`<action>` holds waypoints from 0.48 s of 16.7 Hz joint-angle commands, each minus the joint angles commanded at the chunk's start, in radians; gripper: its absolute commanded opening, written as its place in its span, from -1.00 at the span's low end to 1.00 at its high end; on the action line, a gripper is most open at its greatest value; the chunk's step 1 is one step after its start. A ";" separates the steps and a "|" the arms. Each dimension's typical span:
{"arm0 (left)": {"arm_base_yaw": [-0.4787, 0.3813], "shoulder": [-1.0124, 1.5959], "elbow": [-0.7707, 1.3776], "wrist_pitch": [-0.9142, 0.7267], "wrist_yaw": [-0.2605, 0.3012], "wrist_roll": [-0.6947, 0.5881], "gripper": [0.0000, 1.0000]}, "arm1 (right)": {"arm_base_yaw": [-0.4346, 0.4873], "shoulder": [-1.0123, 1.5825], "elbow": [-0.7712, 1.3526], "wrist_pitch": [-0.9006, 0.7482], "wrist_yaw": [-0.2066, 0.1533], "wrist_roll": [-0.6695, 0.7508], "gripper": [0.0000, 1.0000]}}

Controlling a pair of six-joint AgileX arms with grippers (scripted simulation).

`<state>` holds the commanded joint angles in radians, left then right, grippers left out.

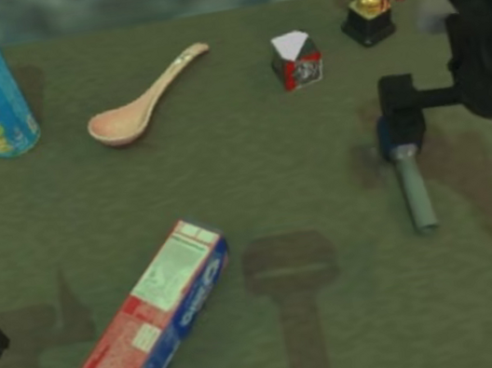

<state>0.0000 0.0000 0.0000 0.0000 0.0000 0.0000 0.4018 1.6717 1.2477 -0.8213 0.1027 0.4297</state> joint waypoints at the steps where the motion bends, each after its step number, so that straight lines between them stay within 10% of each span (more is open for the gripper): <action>1: 0.000 0.000 0.000 0.000 0.000 0.000 1.00 | 0.017 0.077 0.053 -0.038 0.005 0.019 1.00; 8: 0.000 0.000 0.000 0.000 0.000 0.000 1.00 | 0.077 0.329 0.222 -0.181 0.029 0.080 1.00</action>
<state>0.0000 0.0000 0.0000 0.0000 0.0000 0.0000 0.4791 2.0011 1.4698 -1.0022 0.1319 0.5093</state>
